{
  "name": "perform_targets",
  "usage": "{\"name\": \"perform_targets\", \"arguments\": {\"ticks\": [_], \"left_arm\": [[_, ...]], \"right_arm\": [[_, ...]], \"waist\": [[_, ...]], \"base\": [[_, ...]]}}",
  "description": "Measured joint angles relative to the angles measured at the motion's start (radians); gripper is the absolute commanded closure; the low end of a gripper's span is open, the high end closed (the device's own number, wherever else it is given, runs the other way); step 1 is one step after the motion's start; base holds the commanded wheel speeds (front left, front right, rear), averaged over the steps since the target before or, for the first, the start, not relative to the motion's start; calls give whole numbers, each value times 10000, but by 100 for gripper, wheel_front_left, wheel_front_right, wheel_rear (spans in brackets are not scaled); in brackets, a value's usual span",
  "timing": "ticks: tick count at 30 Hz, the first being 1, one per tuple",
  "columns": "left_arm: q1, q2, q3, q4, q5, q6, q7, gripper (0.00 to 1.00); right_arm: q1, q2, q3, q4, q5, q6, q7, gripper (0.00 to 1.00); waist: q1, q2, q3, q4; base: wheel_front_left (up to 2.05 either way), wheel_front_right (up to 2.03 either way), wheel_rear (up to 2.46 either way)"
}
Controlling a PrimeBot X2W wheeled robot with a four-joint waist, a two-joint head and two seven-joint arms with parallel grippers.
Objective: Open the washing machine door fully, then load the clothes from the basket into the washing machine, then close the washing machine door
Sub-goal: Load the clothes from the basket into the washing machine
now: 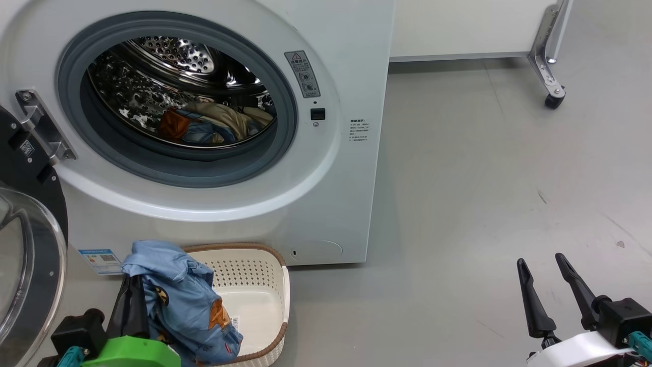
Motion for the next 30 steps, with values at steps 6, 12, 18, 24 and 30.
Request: {"name": "perform_targets", "arguments": {"ticks": [6, 12, 18, 24, 30], "left_arm": [[162, 2, -71, -255, -150, 88, 0, 100], [327, 2, -107, -523, -150, 213, 4, 100], [319, 6, -36, -855, -150, 299, 144, 100], [152, 115, 94, -1172, -150, 351, 324, 100], [-597, 370, 282, -1442, -150, 527, 545, 100]], "right_arm": [[18, 8, 178, -17, 0, 0, -2, 0], [16, 71, 255, -75, 15, 0, 0, 0], [-65, 199, 412, -221, 15, 0, -2, 0], [-315, 324, 479, -284, 15, 0, -2, 0], [-754, 462, 673, -357, 15, 0, -2, 0]], "waist": [[0, 0, 40, -88], [0, 0, 195, -302], [0, 0, 517, -555], [1, 0, 941, -883], [1, 0, 1461, -1208]], "base": [[0, 0, 0], [0, 0, 0], [0, 0, 0], [0, 0, 0], [0, 0, 0]]}}
